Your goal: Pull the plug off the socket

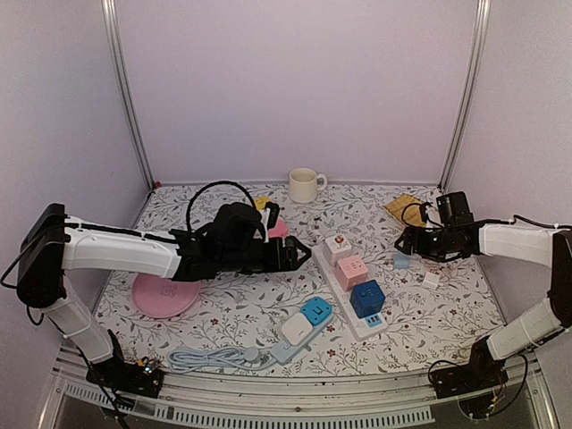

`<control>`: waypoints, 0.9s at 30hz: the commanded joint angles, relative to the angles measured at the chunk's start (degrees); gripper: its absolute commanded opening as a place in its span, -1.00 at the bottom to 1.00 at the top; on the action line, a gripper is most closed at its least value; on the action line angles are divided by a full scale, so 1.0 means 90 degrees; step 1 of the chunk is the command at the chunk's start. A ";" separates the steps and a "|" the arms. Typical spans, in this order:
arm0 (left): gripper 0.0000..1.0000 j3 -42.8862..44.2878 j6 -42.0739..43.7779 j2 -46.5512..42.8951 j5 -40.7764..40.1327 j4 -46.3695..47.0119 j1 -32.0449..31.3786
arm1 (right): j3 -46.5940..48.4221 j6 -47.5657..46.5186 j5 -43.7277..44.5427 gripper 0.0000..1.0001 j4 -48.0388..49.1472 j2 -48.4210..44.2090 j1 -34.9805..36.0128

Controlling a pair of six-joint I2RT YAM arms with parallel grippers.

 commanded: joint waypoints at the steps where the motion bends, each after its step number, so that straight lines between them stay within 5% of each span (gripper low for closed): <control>1: 0.69 -0.0010 -0.0101 0.0125 0.0023 0.0274 -0.0086 | 0.0130 -0.0063 0.0651 0.66 -0.0583 -0.0488 0.0836; 13: 0.68 0.0147 -0.0409 0.0527 0.0132 0.0537 -0.0155 | 0.0223 0.0480 0.1771 0.85 -0.1807 -0.1647 0.2763; 27: 0.67 0.0953 -0.0628 0.1440 0.0200 0.0533 -0.0370 | 0.0534 0.1151 0.2681 0.98 -0.2741 -0.1380 0.4315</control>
